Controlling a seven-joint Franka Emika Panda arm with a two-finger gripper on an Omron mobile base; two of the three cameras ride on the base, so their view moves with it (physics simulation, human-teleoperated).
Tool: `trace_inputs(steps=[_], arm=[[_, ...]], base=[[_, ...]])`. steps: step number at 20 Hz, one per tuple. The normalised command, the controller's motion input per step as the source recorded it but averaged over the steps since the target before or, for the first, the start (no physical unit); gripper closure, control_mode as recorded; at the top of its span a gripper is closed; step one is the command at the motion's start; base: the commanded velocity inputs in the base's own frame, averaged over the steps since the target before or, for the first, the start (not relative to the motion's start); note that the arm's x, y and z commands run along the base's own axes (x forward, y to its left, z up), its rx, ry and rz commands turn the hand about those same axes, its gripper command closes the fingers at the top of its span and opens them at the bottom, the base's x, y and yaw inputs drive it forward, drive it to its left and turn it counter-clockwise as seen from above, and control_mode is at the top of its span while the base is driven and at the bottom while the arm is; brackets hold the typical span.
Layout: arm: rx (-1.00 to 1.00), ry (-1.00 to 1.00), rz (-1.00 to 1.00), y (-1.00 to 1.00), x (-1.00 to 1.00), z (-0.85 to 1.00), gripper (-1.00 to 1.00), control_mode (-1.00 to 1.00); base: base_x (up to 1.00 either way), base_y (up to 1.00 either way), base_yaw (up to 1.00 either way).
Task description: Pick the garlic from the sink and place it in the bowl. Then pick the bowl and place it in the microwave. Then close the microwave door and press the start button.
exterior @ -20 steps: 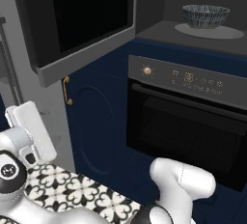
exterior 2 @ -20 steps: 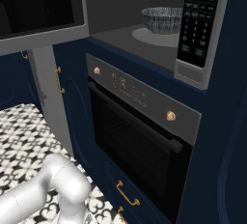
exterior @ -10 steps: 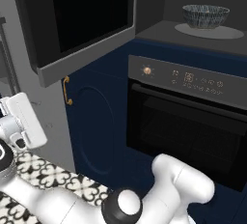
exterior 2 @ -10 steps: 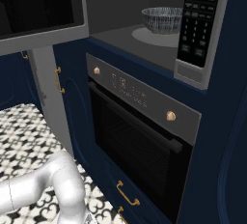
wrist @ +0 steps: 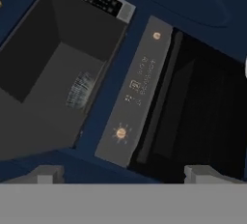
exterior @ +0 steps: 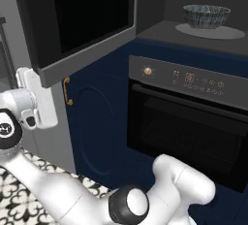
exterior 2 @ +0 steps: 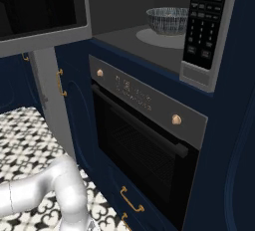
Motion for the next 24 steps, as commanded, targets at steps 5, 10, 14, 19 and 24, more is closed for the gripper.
trace_inputs(steps=[5,10,14,19,24], arm=[[0.12,-0.20,0.00,-1.00,-0.29,0.36,-1.00,-1.00],[0.13,-0.27,0.00,-1.00,-0.32,0.52,-1.00,-1.00],[0.14,-0.24,0.00,-1.00,-0.35,0.59,-1.00,-1.00],[0.16,-0.14,0.00,-1.00,-0.33,0.78,-1.00,-1.00],[0.17,-0.03,0.00,-1.00,-0.27,0.91,-1.00,-1.00]], base=[[0.00,0.00,0.00],[0.00,0.00,0.00],[0.00,0.00,0.00],[0.00,0.00,0.00],[0.00,0.00,0.00]])
